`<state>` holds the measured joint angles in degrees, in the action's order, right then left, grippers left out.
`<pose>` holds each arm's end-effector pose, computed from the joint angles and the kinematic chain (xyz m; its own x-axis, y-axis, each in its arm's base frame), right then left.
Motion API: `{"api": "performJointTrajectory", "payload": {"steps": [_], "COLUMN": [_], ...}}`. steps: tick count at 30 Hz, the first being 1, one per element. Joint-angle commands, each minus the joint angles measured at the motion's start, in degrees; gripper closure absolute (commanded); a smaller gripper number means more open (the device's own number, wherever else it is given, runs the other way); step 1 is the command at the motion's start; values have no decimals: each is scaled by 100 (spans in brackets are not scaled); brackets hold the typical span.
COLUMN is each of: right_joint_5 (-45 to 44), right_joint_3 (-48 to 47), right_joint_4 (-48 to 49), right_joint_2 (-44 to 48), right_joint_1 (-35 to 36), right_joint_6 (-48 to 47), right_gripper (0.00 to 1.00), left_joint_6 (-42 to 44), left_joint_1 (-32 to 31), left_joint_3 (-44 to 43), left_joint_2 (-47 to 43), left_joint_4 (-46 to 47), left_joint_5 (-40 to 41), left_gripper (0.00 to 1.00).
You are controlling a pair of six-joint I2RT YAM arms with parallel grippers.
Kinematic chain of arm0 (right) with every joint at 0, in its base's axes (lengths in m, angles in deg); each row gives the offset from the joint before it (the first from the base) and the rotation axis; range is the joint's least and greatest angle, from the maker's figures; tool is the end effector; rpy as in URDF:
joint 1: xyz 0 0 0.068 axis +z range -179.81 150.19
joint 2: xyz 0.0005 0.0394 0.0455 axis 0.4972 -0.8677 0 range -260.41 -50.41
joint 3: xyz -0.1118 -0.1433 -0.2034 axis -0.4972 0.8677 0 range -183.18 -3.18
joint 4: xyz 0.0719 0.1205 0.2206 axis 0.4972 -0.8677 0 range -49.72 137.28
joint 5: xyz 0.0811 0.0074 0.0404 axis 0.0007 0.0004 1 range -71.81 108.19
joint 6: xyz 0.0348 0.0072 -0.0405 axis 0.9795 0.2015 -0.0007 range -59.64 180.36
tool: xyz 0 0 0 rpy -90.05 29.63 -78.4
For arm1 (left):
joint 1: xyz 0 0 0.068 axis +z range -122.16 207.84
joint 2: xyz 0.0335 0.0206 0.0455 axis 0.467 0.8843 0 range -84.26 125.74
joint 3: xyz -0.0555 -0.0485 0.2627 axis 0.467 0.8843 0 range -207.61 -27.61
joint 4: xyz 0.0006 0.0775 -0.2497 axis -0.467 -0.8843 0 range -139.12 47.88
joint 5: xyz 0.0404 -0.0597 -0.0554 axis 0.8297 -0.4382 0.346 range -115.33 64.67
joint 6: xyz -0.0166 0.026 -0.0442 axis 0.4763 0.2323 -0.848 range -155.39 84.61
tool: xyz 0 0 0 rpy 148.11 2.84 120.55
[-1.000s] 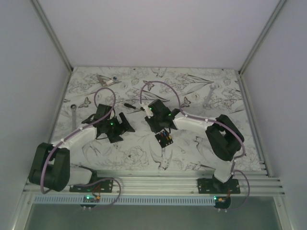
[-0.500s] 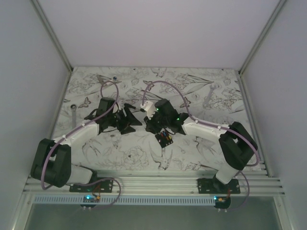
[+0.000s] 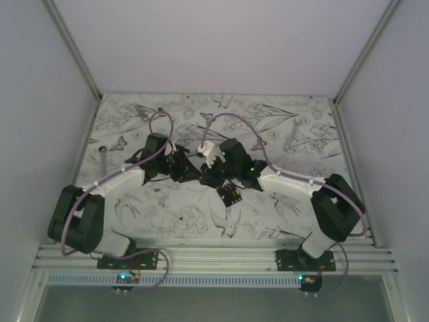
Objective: Snap on the fuse box
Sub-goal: Pick up the fuse from the center of the board.
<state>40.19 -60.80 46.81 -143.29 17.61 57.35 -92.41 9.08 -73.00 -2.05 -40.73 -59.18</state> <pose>0.2302 0.2704 0.2222 -0.3479 -0.4505 -0.8222 -0.9080 0.3802 0.1759 0.2783 -0.1155 0.2162 -0.8834 -0.4357 -0.1726 -0.0812 0.5051 -0.8592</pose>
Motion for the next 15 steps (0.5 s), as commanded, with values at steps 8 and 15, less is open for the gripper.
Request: {"api": "performJointTrajectory", "payload": {"steps": [8, 15], "right_joint_5": [47, 32], "right_joint_3": [114, 175], "right_joint_4": [482, 596], "right_joint_2": [210, 266], "right_joint_1": [-8, -21], "right_joint_6": [14, 69], "right_gripper": [83, 83], "left_joint_6": [-82, -71], "left_joint_1": [-95, -112], "left_joint_3": [-44, 25], "left_joint_2": [72, 85], "left_joint_4": [107, 107], "left_joint_5": [-254, -249], "left_gripper": [87, 98]}}
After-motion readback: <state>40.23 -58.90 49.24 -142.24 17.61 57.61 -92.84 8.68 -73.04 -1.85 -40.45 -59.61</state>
